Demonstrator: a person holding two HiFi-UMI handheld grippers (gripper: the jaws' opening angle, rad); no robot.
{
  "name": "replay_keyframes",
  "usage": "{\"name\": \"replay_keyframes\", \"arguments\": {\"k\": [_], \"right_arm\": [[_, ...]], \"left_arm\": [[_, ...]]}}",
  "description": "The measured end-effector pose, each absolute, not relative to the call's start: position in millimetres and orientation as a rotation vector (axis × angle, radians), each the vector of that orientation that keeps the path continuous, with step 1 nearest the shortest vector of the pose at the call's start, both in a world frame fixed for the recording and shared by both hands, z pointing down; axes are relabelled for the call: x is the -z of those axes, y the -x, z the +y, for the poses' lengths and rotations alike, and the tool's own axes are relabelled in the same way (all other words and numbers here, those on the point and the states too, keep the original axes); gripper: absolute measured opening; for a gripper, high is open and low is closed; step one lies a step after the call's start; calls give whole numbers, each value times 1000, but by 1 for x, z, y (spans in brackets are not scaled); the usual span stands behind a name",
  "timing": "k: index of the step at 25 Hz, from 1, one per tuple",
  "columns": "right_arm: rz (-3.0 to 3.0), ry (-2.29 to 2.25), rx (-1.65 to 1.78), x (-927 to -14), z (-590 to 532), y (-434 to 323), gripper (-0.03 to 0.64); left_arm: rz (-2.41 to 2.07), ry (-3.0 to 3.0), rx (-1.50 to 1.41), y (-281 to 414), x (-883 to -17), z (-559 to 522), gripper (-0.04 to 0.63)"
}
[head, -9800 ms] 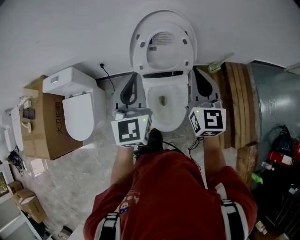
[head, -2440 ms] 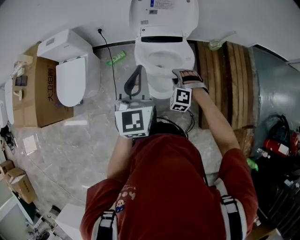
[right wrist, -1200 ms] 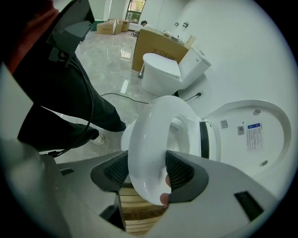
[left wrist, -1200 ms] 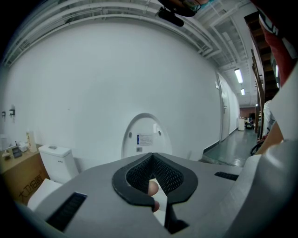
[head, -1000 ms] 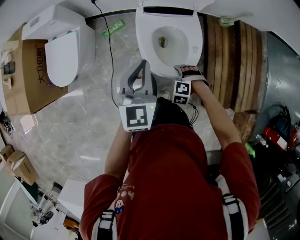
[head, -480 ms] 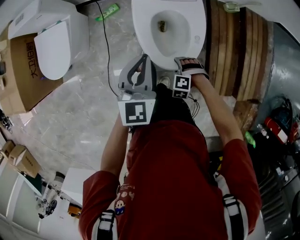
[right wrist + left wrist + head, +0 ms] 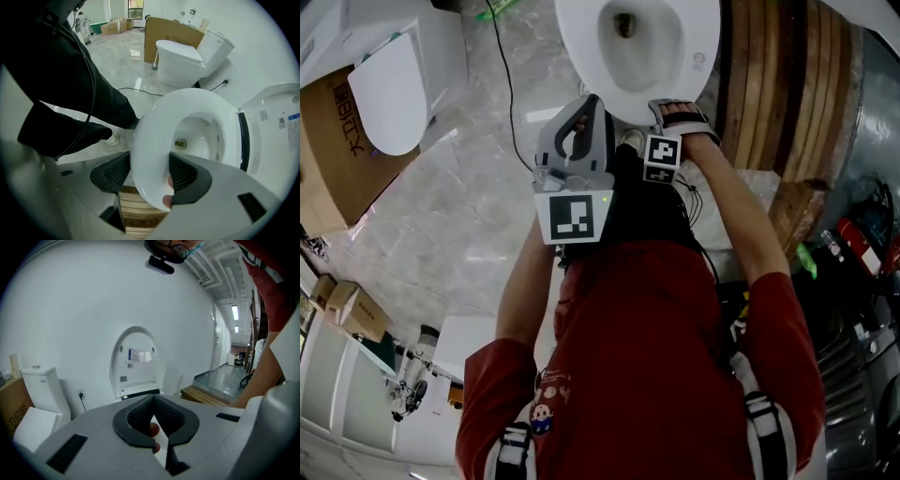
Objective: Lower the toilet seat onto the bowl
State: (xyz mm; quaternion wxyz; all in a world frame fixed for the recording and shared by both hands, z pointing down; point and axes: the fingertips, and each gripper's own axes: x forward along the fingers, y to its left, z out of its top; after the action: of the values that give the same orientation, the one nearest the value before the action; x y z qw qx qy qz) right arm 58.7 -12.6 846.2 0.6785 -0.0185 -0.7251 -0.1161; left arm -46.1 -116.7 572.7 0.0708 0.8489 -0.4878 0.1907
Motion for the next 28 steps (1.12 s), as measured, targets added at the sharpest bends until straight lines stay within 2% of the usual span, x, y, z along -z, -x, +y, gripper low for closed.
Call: {"name": "replay_keyframes", "arguments": {"k": [6,10,28], "right_arm": [[-1620,52,218,-873,-10,-56,241],[-1615,56,209,-892,-12,-54,241],[-1593,60,180,-942,-16,-57,241]], "left_arm": [[-1404,-2562,-621,48,-604,-120,11],[-1468,-2392,-431,55,-624,-125,11],[-1397,-2388,-544,60,-665,-126,11]]}}
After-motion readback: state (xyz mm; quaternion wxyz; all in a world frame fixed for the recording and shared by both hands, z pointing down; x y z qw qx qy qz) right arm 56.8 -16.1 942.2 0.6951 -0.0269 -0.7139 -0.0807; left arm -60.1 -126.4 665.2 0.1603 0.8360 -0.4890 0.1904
